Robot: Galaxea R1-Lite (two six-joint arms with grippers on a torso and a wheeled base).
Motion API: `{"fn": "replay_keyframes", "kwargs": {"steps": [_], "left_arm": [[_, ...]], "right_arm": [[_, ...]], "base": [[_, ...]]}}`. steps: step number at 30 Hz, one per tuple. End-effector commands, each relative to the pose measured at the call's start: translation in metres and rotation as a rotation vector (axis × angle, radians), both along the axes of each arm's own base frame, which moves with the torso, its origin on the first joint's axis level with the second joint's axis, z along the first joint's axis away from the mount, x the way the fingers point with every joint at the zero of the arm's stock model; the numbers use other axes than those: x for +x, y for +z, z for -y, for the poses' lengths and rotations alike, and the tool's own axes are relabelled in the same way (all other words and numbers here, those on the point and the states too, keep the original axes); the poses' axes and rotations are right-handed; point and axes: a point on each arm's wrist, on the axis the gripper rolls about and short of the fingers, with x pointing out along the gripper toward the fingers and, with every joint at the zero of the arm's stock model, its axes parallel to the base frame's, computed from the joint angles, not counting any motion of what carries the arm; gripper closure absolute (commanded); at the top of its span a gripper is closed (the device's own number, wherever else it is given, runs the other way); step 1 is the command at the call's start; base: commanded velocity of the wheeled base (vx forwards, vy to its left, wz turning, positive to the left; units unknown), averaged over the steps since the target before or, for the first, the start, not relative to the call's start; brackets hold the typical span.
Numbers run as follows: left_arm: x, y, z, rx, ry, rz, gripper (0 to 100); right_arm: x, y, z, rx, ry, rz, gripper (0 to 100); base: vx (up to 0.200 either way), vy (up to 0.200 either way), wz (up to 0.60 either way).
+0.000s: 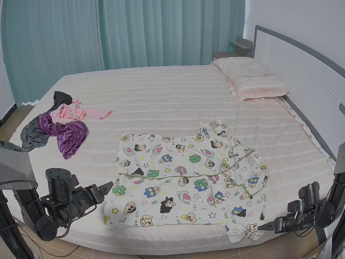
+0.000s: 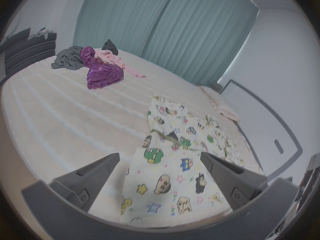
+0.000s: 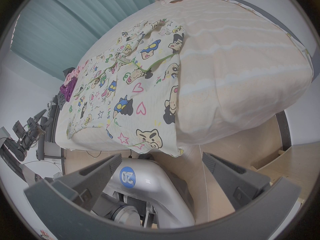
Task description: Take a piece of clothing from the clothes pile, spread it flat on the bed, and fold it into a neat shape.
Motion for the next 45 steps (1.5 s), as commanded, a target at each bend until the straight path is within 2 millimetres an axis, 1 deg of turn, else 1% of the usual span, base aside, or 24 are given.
{"fn": "replay_keyframes", "kwargs": {"steps": [1,7,19,23,31,40,45], "left_arm": [[0.0041,0.0059,-0.0008,-0.011,0.010,0.033,0],[0.0045,0.0062,-0.0007,-0.012,0.010,0.036,0],[0.0103,0.0030,0.0043,-0.068,0.026,0.025,0],[0.0103,-0.0001,0.0066,-0.064,0.019,0.013,0],[0.0106,0.0001,0.0067,-0.063,0.018,0.015,0],[0.0120,0.0002,0.0066,-0.072,0.025,0.018,0],[0.0125,-0.0008,0.0068,-0.078,0.028,0.014,0]], "right_arm": [[-0.0046,0.0003,0.0002,-0.001,0.000,-0.011,0],[-0.0046,0.0003,0.0002,-0.001,0.000,-0.011,0],[-0.0047,0.0000,0.0002,0.001,0.001,-0.012,0],[-0.0047,0.0000,0.0002,0.002,0.002,-0.012,0],[-0.0044,0.0002,0.0001,0.006,0.004,-0.010,0],[-0.0043,0.0005,0.0000,0.006,0.004,-0.007,0],[-0.0043,0.0005,0.0000,0.007,0.003,-0.007,0]], "base": [[0.200,0.000,0.00],[0.200,0.000,0.00],[0.000,0.000,0.00],[0.000,-0.200,0.00],[0.000,-0.200,0.00],[0.000,0.000,0.00],[0.200,0.000,0.00]]}}
